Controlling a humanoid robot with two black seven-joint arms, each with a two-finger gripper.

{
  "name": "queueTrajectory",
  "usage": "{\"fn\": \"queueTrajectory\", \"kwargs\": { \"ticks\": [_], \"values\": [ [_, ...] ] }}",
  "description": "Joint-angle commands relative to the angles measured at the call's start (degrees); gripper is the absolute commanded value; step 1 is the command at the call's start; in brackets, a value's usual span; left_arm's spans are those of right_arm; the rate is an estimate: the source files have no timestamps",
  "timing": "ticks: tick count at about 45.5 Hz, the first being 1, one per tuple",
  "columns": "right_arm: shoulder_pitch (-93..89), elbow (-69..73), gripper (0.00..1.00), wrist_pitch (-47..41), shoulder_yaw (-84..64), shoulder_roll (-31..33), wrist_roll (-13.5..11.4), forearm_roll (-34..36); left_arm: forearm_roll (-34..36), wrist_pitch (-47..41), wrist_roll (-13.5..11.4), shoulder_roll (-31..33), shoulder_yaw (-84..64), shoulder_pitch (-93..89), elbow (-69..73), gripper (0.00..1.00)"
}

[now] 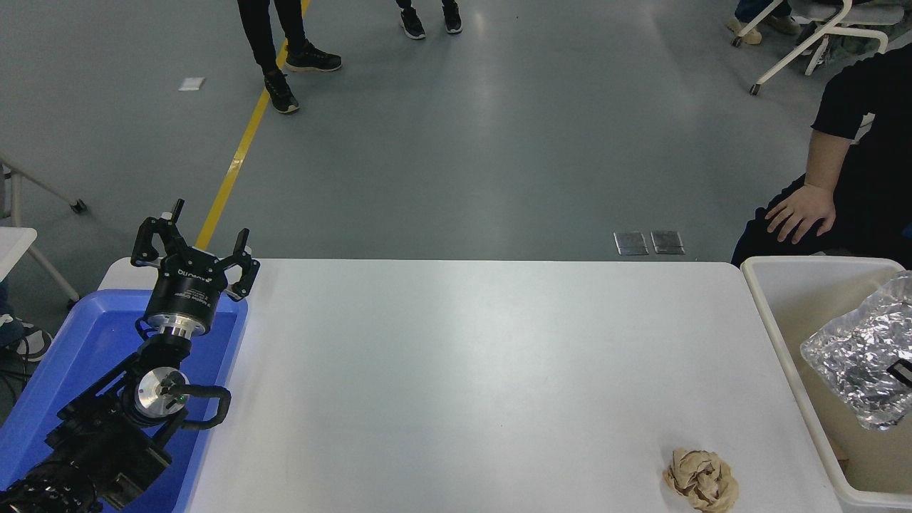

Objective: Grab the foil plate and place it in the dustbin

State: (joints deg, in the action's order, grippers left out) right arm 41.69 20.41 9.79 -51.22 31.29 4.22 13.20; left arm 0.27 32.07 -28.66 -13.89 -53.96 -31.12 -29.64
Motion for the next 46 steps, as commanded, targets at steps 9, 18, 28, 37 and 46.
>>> {"fn": "queueTrajectory", "kwargs": {
  "ticks": [9, 18, 28, 37, 46],
  "values": [
    [0.1, -0.3, 1.00, 0.1, 0.7, 0.2, 0.1, 0.1, 0.0, 0.0, 0.0, 0.0, 0.0, 0.0, 0.0, 0.98],
    [5.9, 0.3, 1.00, -0.5, 0.5, -1.7, 0.1, -0.1, 0.0, 0.0, 0.0, 0.0, 0.0, 0.0, -0.1, 0.98],
    [17.0, 2.6, 1.00, -0.8, -0.6, -4.1, 0.2, -1.0, 0.0, 0.0, 0.0, 0.0, 0.0, -0.1, -0.1, 0.98],
    [27.9, 8.0, 1.00, -1.1, -3.9, -6.7, 0.3, -1.0, 0.0, 0.0, 0.1, 0.0, 0.0, -0.1, 0.0, 0.98],
    [42.2, 21.8, 1.00, -5.1, -8.5, -7.5, 0.3, -2.7, 0.0, 0.0, 0.1, 0.0, 0.1, -0.1, -0.1, 0.98]
  ]
}}
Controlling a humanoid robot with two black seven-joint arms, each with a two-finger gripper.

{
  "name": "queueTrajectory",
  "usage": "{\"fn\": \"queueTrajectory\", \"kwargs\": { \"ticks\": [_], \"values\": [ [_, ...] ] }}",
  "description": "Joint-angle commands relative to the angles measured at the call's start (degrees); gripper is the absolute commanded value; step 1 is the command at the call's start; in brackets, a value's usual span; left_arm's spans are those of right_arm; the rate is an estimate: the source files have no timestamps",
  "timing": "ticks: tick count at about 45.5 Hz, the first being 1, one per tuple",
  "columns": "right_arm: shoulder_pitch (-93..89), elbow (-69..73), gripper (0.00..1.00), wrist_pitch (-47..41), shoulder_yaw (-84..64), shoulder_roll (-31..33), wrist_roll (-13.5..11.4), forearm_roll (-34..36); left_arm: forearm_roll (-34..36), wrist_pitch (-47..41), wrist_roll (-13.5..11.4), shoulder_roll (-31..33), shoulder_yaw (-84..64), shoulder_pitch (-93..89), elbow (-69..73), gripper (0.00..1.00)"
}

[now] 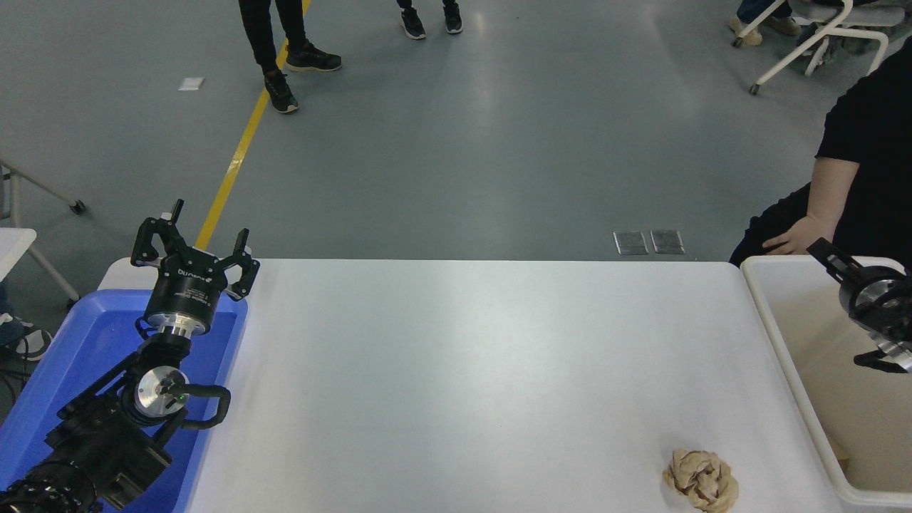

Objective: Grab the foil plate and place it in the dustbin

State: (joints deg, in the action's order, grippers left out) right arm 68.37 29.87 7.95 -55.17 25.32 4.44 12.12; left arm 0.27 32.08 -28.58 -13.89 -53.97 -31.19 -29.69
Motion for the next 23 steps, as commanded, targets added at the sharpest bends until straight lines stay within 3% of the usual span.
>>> {"fn": "queueTrajectory", "kwargs": {
  "ticks": [1, 10, 23],
  "values": [
    [17.0, 13.7, 1.00, -3.6, -5.0, -1.6, 0.0, -2.2, 0.0, 0.0, 0.0, 0.0, 0.0, 0.0, 0.1, 0.98],
    [28.9, 22.0, 1.00, -8.5, -10.0, -4.4, 0.0, -5.6, 0.0, 0.0, 0.0, 0.0, 0.1, 0.0, 0.0, 0.98],
    [45.4, 32.6, 1.00, -25.5, -14.8, -8.0, 0.0, -5.6, 0.0, 0.0, 0.0, 0.0, 0.1, 0.0, 0.1, 0.98]
  ]
}}
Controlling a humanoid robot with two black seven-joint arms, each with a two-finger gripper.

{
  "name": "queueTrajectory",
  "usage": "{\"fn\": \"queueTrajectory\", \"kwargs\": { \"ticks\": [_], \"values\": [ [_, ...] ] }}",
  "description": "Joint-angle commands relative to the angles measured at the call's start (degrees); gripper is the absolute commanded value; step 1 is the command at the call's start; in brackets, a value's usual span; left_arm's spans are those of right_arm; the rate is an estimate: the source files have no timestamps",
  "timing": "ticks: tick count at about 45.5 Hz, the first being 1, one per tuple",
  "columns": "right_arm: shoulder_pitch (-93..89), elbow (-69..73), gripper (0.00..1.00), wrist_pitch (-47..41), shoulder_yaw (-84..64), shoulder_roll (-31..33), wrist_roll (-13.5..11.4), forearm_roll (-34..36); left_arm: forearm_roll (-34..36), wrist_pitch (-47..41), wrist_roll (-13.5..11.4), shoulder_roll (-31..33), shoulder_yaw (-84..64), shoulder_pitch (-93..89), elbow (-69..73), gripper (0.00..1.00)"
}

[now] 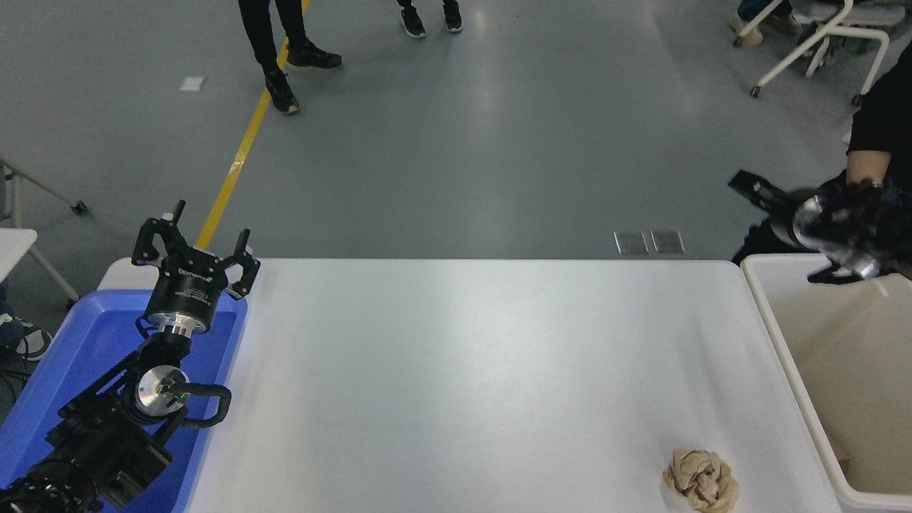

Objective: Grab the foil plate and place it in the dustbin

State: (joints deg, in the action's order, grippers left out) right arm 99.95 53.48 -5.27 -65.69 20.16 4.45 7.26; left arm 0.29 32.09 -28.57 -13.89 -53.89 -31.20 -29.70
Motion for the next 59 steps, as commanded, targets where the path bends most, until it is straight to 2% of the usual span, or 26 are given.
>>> {"fn": "queueTrajectory", "kwargs": {
  "ticks": [1, 11, 24, 34, 59],
  "values": [
    [14.6, 9.4, 1.00, -13.9, -4.3, -3.0, 0.0, -0.8, 0.0, 0.0, 0.0, 0.0, 0.0, 0.0, 0.1, 0.98],
    [18.9, 12.1, 1.00, -29.3, -4.8, -3.6, -0.1, -0.9, 0.0, 0.0, 0.0, 0.0, 0.0, 0.0, 0.1, 0.98],
    [30.0, 25.5, 1.00, -39.7, -7.8, -3.1, -0.1, -5.1, 0.0, 0.0, -0.1, 0.0, 0.0, 0.0, 0.1, 0.98],
    [32.2, 26.9, 1.00, -39.7, -10.1, -3.5, -0.1, -12.1, 0.0, 0.0, -0.1, 0.0, -0.1, 0.1, 0.1, 0.98],
    [36.5, 30.8, 1.00, -39.7, -8.3, -3.7, -0.1, -11.7, 0.0, 0.0, -0.1, 0.0, 0.0, 0.1, 0.0, 0.98]
  ]
}}
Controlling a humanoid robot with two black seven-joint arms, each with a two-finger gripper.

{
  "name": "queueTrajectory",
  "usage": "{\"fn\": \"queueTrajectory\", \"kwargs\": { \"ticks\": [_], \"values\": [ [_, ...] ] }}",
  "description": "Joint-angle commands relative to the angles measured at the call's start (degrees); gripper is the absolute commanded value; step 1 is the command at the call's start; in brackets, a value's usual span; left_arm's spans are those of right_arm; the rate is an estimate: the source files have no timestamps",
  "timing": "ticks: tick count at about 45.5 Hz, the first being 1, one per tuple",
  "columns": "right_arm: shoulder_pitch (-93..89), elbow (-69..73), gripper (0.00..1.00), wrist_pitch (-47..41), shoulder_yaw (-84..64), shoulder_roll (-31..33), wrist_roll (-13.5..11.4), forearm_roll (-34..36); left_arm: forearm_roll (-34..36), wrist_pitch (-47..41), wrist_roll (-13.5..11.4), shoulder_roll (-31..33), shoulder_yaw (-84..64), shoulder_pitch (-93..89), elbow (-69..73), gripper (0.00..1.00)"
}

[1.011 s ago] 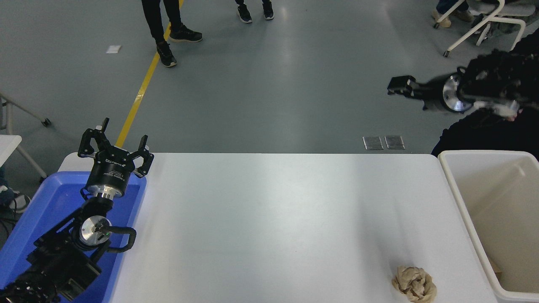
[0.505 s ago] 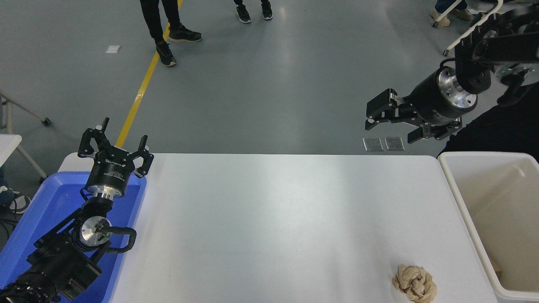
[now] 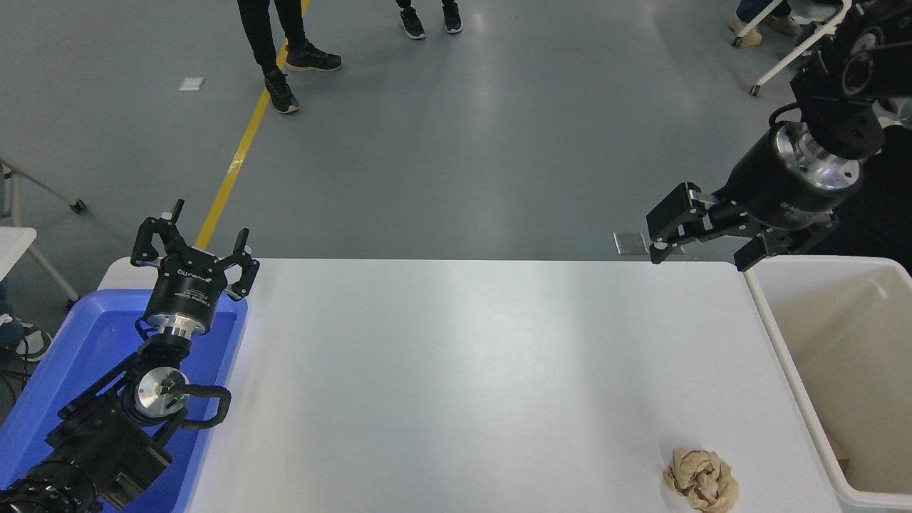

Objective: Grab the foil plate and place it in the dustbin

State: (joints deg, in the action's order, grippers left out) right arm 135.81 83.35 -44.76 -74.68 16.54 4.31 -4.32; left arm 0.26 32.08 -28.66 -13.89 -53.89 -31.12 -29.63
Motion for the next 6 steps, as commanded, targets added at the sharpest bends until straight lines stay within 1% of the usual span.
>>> {"fn": "queueTrajectory", "kwargs": {
  "ticks": [1, 6],
  "values": [
    [0.6, 0.9, 1.00, -0.2, 0.7, -0.1, 0.0, -0.2, 0.0, 0.0, 0.0, 0.0, -0.1, 0.0, 0.0, 0.98],
    [0.5, 0.9, 1.00, -0.2, 0.7, -0.1, 0.0, -0.2, 0.0, 0.0, 0.0, 0.0, 0.0, 0.0, 0.0, 0.98]
  ]
}}
